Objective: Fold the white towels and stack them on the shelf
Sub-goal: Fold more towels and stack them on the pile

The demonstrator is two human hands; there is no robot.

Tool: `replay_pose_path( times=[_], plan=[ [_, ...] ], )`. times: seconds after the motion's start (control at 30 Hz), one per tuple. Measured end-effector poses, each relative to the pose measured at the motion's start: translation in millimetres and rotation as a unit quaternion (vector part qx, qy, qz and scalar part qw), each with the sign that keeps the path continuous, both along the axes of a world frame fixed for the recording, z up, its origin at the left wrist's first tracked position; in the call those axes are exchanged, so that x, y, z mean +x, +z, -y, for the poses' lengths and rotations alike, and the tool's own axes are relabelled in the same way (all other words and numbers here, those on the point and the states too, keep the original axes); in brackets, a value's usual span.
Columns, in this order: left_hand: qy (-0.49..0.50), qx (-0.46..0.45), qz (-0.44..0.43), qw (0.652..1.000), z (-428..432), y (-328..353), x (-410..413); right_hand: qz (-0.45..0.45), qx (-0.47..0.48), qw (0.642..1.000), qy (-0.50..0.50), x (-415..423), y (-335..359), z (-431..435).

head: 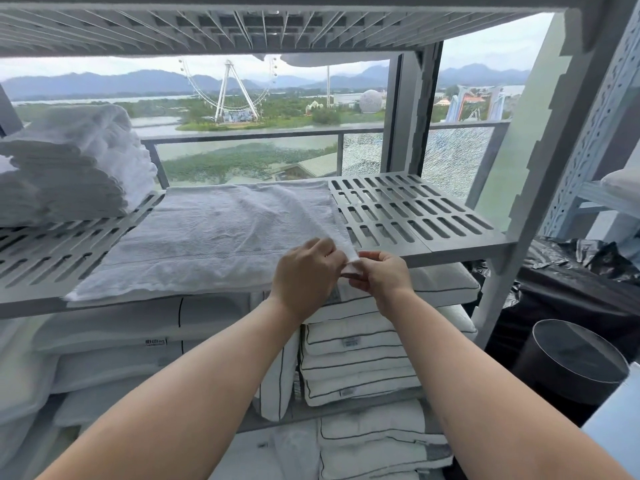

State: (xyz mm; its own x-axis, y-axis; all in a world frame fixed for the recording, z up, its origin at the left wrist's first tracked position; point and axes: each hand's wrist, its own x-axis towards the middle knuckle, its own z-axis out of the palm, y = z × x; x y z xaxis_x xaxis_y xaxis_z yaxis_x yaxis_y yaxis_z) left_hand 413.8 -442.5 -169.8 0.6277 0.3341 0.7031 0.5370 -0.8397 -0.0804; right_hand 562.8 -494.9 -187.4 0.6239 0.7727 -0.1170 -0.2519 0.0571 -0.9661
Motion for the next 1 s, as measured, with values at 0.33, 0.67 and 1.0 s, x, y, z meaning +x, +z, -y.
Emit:
replay_pose_path(
  times=[0.33, 0.67, 1.0],
  plan=[
    [-0.027, 0.055, 0.000, 0.998, -0.2, -18.9, 4.9, 0.012, -0.039, 0.999, 0.012, 1.6, 3.7, 7.2],
    [-0.006, 0.062, -0.039, 0.997, 1.3, -18.7, 8.1, 0.099, -0.056, 0.993, 0.013, -0.5, 4.8, 5.4],
    [0.109, 0.037, -0.115, 0.987, -16.3, -14.1, -41.1, 0.302, -0.121, 0.946, 0.011, -23.6, 26.7, -10.9]
  ],
)
